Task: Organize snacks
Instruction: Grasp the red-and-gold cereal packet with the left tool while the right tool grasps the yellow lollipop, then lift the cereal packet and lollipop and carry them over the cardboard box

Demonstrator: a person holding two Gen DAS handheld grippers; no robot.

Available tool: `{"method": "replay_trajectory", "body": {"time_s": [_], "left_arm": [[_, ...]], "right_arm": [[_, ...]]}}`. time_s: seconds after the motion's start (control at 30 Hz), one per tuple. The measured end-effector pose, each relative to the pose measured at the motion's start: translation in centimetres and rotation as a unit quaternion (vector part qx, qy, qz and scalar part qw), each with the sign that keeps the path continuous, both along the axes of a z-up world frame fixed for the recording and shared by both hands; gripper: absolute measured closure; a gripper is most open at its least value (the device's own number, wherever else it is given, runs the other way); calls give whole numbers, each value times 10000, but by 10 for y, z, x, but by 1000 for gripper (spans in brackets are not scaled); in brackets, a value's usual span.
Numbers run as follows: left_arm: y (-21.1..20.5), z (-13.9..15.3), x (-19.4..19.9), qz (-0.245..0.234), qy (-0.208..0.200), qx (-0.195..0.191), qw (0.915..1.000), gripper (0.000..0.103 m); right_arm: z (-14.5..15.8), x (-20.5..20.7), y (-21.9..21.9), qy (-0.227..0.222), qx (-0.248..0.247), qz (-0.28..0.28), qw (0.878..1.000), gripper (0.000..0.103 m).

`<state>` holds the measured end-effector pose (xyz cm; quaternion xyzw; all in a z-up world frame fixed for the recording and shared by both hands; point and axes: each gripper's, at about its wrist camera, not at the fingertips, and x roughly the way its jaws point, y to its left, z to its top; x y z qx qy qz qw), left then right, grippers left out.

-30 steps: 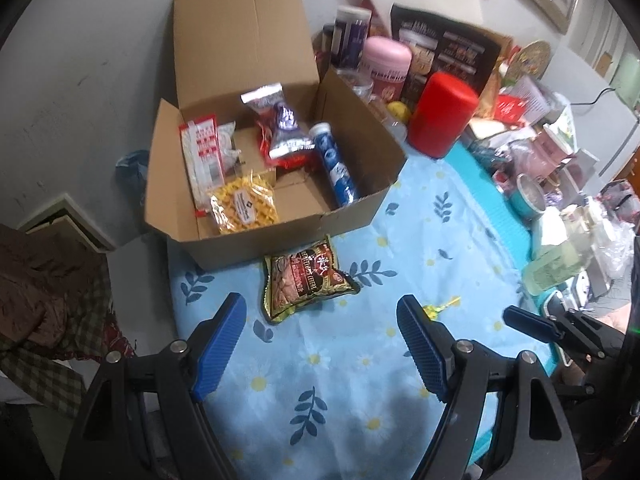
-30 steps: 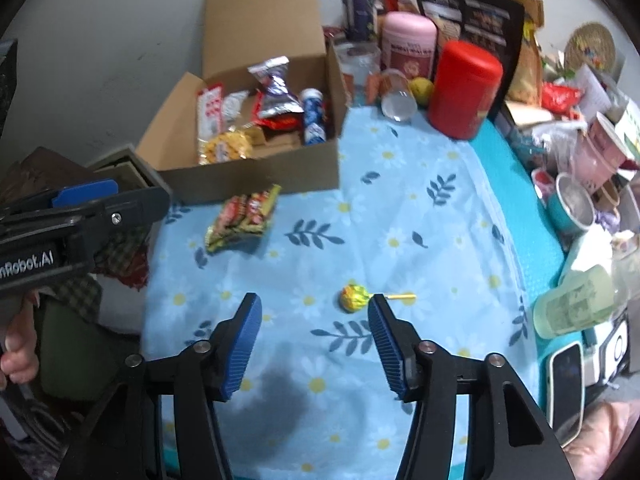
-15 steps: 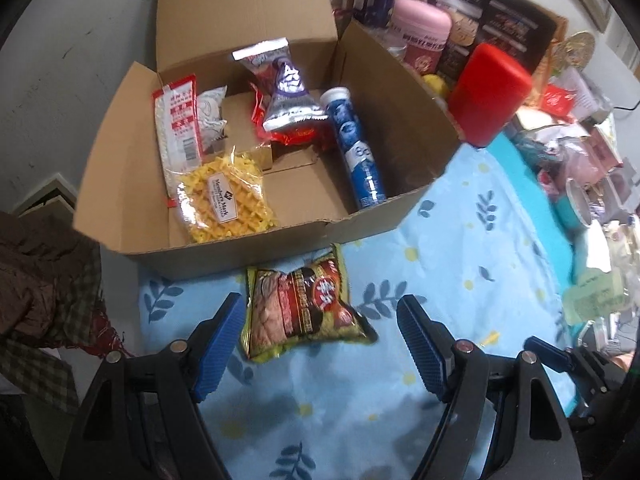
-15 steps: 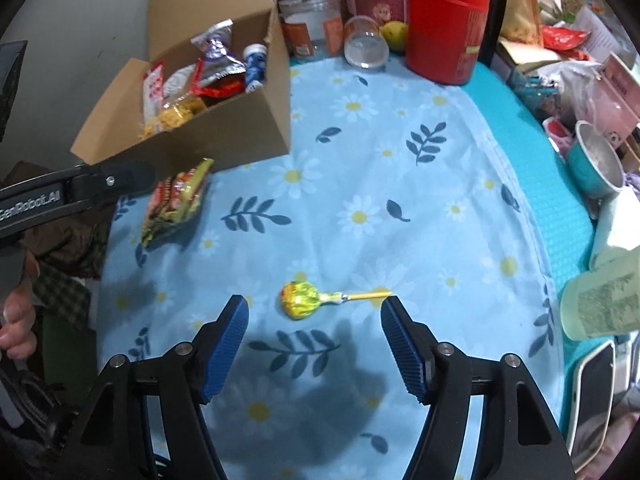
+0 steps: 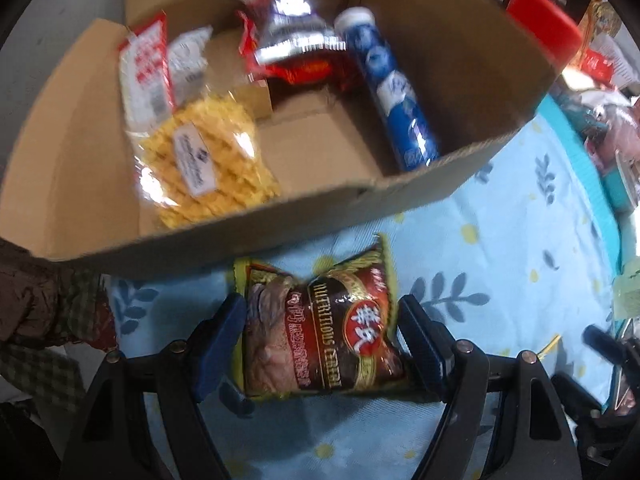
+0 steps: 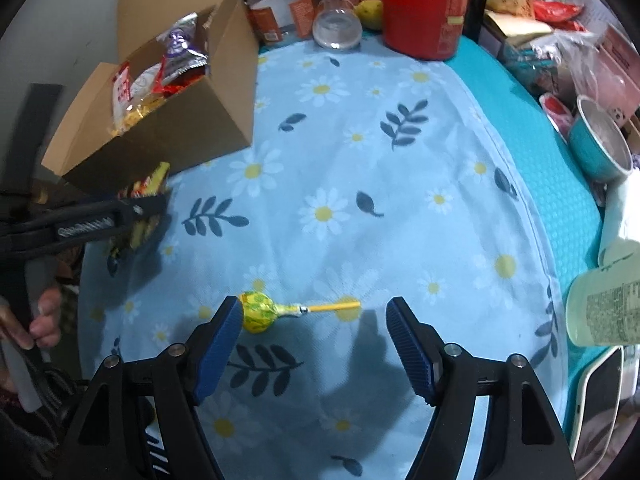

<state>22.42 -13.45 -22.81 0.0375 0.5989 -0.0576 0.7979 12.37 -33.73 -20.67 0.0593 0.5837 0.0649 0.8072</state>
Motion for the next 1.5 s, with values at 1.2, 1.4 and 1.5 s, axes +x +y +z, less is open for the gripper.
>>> {"method": "replay_trajectory", "body": {"time_s": [1.2, 1.4, 1.5], "left_arm": [[-5, -9, -74, -52, 195, 72, 9998, 50], [-2, -13, -85, 3, 73, 443, 9990, 50], [-1, -16, -84, -61, -77, 568, 9983, 49]], "right_arm": [[-10, -14, -8, -604, 434, -5, 9972, 27], [-23, -12, 7, -610, 208, 111, 9979, 26], [-23, -12, 16, -752, -55, 242, 9969, 25]]}}
